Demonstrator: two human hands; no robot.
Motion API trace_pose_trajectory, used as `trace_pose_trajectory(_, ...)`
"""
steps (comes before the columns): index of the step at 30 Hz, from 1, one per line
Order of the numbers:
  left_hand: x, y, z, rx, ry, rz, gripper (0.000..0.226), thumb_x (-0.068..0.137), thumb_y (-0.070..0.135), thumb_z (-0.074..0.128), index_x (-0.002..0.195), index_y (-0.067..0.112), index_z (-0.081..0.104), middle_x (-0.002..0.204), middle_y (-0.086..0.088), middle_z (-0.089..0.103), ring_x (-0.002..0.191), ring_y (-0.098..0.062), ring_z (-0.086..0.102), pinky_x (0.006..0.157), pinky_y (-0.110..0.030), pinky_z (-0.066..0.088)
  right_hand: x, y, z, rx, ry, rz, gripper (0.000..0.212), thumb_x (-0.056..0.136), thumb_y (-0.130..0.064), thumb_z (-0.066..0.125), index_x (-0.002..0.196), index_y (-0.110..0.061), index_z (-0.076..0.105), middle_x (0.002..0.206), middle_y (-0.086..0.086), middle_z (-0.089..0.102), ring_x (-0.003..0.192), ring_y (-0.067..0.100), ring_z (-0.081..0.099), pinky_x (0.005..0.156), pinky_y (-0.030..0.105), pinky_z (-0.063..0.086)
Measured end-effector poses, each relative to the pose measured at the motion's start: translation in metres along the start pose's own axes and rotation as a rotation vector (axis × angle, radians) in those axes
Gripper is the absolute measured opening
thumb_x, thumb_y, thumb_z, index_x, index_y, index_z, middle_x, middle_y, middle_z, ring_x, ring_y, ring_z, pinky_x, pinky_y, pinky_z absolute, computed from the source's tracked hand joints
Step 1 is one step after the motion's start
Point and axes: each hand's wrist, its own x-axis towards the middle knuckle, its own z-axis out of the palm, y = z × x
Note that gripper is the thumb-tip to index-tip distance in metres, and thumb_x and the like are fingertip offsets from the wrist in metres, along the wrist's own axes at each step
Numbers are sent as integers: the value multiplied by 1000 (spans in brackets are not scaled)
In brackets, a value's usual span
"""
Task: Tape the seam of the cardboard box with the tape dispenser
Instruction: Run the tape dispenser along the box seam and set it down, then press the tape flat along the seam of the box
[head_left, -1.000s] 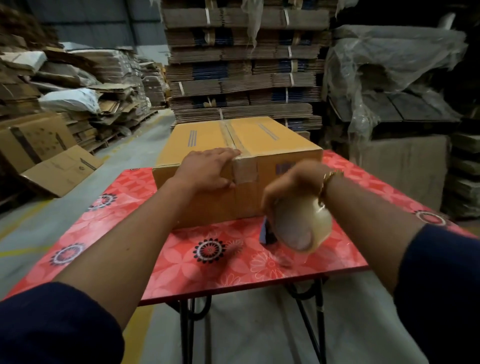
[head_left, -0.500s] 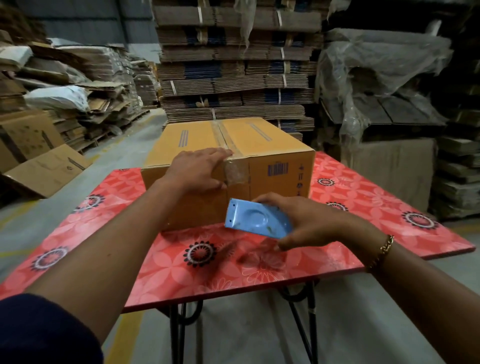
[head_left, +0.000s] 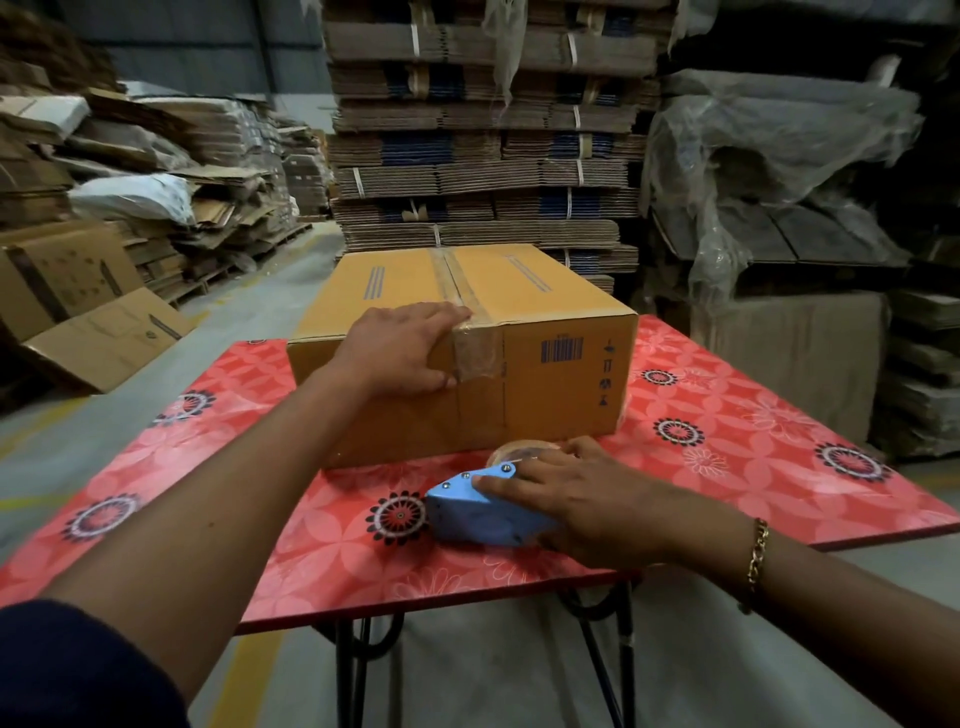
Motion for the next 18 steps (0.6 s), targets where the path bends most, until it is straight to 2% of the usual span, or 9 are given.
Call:
trace_pose_trajectory(3, -3, 0, 6, 21, 45, 0, 99, 77, 61, 69, 157, 33, 18, 163, 5, 30, 145, -22, 36, 109, -45, 35, 3, 3, -18, 88, 49, 21, 72, 93, -66, 47, 156, -40, 25, 150, -8, 49, 134, 14, 47, 107, 45, 37)
trace_pose_trajectory(4, -4, 1, 8, 36, 79, 1, 101, 76, 62, 69, 158, 31, 17, 163, 3, 30, 145, -23, 36, 108, -45, 35, 6, 8, -24, 171, 157, 53, 68, 91, -67, 50, 151, -37, 38, 135, -9, 58, 121, 12, 55, 102, 44, 43)
trace_pose_trajectory(6, -8, 2, 12, 54, 148, 0, 102, 76, 63, 67, 158, 27, 16, 162, 0, 31, 145, -24, 33, 108, -45, 34, 17, 26, -31, 336, 500, 147, 46, 87, -54, 60, 122, -26, 64, 104, -9, 66, 95, 12, 64, 84, 42, 55)
trace_pose_trajectory(8, -12, 4, 15, 19, 190, -8, 100, 76, 59, 68, 156, 25, 19, 163, -3, 26, 148, -25, 25, 113, -47, 28, 31, 47, -32, 515, 729, 332, 24, 87, -38, 68, 101, -19, 69, 93, -5, 69, 85, 15, 66, 77, 41, 57)
trace_pose_trajectory(11, -22, 12, 22, -235, 327, -104, 81, 74, 42, 69, 146, 23, 36, 159, -4, 29, 149, -25, 18, 117, -46, 19, 54, 63, -23, 781, 686, 583, 19, 92, -33, 70, 103, -17, 71, 94, -3, 71, 88, 12, 65, 78, 32, 54)
trace_pose_trajectory(13, -34, 23, 30, -345, 536, -180, 57, 72, 33, 66, 126, 18, 54, 145, -7, 45, 141, -28, 32, 114, -45, 27, 66, 66, -14, 862, 703, 661, 20, 90, -39, 68, 94, -20, 73, 86, -4, 71, 82, 13, 65, 75, 36, 54)
trace_pose_trajectory(15, -44, 35, 36, -364, 741, -272, 34, 72, 28, 64, 104, 15, 61, 122, -7, 57, 122, -29, 47, 101, -44, 38, 75, 65, -7, 925, 726, 707, 31, 85, -50, 65, 79, -21, 73, 77, -3, 72, 72, 15, 64, 72, 40, 53)
trace_pose_trajectory(16, -47, 42, 38, -379, 786, -331, 25, 74, 28, 64, 96, 16, 62, 110, -5, 59, 111, -27, 50, 92, -42, 40, 78, 63, -5, 961, 718, 716, 35, 83, -54, 64, 74, -21, 72, 74, -2, 73, 67, 14, 62, 69, 40, 52)
trace_pose_trajectory(18, -49, 54, 39, -520, 745, -427, 14, 80, 31, 64, 87, 19, 62, 93, 3, 59, 93, -21, 54, 79, -38, 41, 83, 58, -3, 1019, 695, 717, 35, 83, -53, 67, 73, -20, 74, 73, -2, 75, 62, 11, 60, 66, 37, 51)
